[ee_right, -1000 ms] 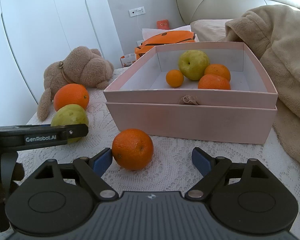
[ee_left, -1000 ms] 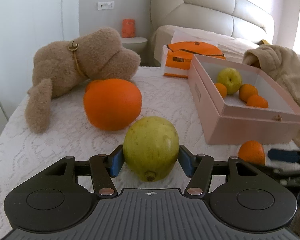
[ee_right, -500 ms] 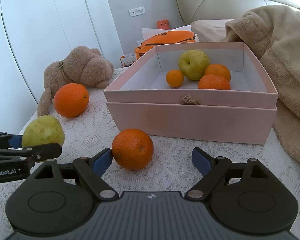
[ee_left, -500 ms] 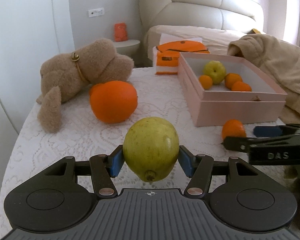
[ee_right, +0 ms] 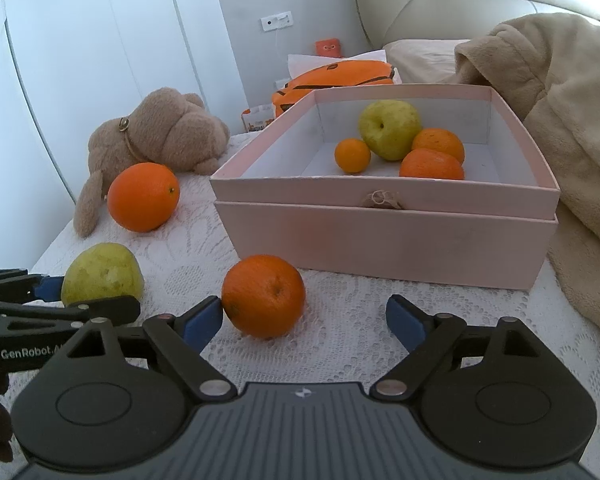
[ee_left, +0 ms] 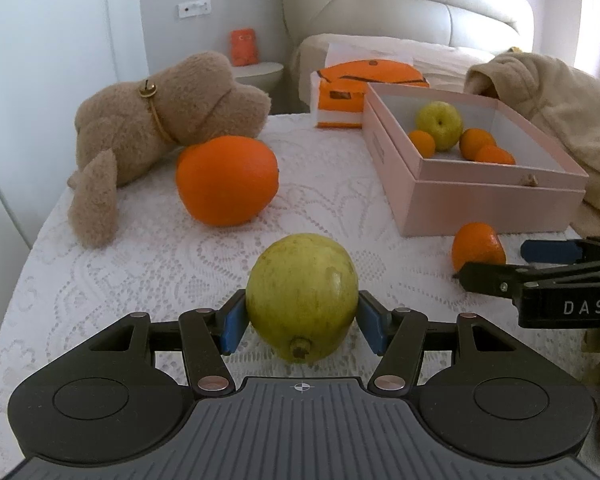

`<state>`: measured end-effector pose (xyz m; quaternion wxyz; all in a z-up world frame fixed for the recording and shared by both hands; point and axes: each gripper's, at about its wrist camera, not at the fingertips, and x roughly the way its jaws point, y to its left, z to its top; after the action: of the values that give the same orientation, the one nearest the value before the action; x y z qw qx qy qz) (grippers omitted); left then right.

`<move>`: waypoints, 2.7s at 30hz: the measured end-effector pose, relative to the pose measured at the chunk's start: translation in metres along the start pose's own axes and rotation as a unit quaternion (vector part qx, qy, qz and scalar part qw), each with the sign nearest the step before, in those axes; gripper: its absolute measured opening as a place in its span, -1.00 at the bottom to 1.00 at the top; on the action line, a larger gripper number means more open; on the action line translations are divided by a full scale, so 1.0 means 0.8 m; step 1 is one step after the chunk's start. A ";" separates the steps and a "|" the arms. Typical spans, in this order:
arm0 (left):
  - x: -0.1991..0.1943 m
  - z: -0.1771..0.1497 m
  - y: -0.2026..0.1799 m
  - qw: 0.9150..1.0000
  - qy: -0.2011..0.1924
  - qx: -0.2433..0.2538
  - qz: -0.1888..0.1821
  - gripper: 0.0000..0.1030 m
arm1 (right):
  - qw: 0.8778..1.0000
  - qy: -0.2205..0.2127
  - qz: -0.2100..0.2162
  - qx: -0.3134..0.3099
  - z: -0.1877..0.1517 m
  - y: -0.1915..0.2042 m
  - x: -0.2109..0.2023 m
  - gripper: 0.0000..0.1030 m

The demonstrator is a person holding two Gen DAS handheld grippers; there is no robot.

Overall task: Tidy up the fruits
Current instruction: 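Lift the green pear with the left gripper and hold it, then close the right gripper on the tangerine while the left gripper holds the pear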

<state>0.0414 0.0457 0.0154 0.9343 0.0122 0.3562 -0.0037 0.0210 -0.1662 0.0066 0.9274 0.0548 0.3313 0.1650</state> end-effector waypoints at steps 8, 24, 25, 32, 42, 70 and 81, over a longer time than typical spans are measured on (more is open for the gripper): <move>0.016 -0.005 0.016 0.999 0.014 -0.033 -0.031 0.19 | 1.000 0.009 0.012 -0.008 0.002 -0.001 0.003 0.88; 0.011 -0.021 0.042 0.994 -0.033 -0.064 -0.087 0.21 | 0.997 0.035 -0.030 -0.059 0.007 0.025 0.009 0.82; 0.011 -0.020 0.041 0.994 -0.034 -0.061 -0.085 0.21 | 0.997 0.035 -0.032 -0.056 0.009 0.025 0.010 0.77; -0.008 -0.017 0.036 0.995 -0.056 -0.045 -0.072 0.24 | 0.994 0.047 -0.045 -0.090 0.016 0.047 0.011 0.18; -0.008 0.002 0.033 0.995 -0.049 -0.030 -0.078 0.26 | 0.992 0.053 -0.048 -0.105 0.013 0.055 0.006 -0.13; 0.003 0.005 0.021 0.996 -0.031 -0.006 -0.084 0.26 | 0.996 0.013 -0.046 -0.080 0.017 0.038 -0.044 -0.39; 0.024 0.002 0.028 0.992 -0.013 -0.051 -0.113 0.25 | 0.998 0.016 -0.006 -0.060 0.018 0.034 -0.023 0.14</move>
<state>0.0572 0.0681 0.0040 0.9318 -0.0756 0.3431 -0.0911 0.0093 -0.1464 0.0343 0.9245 -0.0060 0.3360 0.1801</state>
